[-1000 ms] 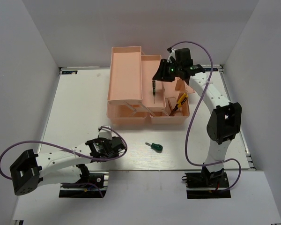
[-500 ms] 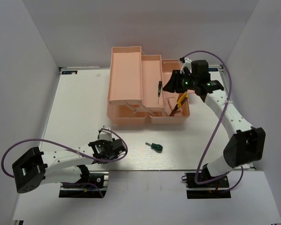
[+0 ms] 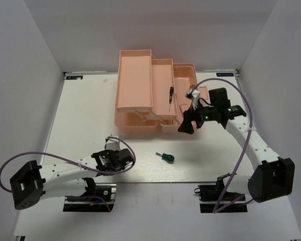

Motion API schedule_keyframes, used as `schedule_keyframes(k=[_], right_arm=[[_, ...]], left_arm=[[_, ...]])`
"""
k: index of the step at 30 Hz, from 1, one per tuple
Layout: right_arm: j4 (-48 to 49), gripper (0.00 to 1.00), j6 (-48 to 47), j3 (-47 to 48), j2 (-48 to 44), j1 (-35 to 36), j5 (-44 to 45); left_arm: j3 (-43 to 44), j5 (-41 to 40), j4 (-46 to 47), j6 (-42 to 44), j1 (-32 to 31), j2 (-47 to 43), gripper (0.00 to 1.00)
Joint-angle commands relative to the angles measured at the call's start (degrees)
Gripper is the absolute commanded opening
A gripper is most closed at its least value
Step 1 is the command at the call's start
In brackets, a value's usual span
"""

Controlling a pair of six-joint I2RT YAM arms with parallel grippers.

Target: Sort the tools into containers

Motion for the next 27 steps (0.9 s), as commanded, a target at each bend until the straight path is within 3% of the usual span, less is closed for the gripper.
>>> schedule_keyframes(k=[1,3,7,8,10,11,13,21,23,25,27], right_arm=[[-11.1,0.90,-20.6,-2.9,-3.2,0.7,-9.7],[-12.4,0.86,-23.6,-5.5,-3.8,1.1,-10.0],[-10.5,0.66,-24.7,-9.1,-4.8,1.9,-8.7],[-9.7,0.51,-24.7,-10.3,-5.0,2.2,-8.6],[-8.8,0.32,-24.8,-11.2,-5.2,2.4,-8.3],[-8.5,0.13,-24.5,-12.5,-5.2,2.5,-8.2],[-7.6,0.00,-24.3,-14.0,-5.7,2.9,-8.4],[-6.6,0.00,-23.7,-18.1,-8.6,3.5,-6.4],[-6.4,0.02,-23.6,-18.4,-9.3,3.3,-6.2],[-6.1,0.13,-22.7,-18.6,-9.9,3.6,-5.8],[-5.0,0.17,-22.2,-19.2,-10.6,3.5,-5.1]], left_arm=[[5.3,1.3,1.8,5.9,-1.2,-4.2,0.00],[7.7,3.8,4.3,14.3,-1.2,-6.4,0.00],[14.2,10.7,13.7,27.9,-2.3,-7.6,0.00],[15.2,13.8,15.3,30.1,-2.8,-7.6,0.00],[18.6,16.3,18.1,36.0,-2.8,-6.8,0.00],[19.8,17.8,20.5,37.7,-2.8,-6.1,0.00],[23.9,17.8,22.4,41.8,-2.8,-4.4,0.00],[39.2,16.5,32.0,49.9,-2.0,10.1,0.00],[42.1,10.1,32.6,49.9,-2.0,12.9,0.00],[44.4,3.2,33.4,49.9,-1.3,16.1,0.00],[48.6,-1.8,33.4,50.4,-0.6,21.4,0.00]])
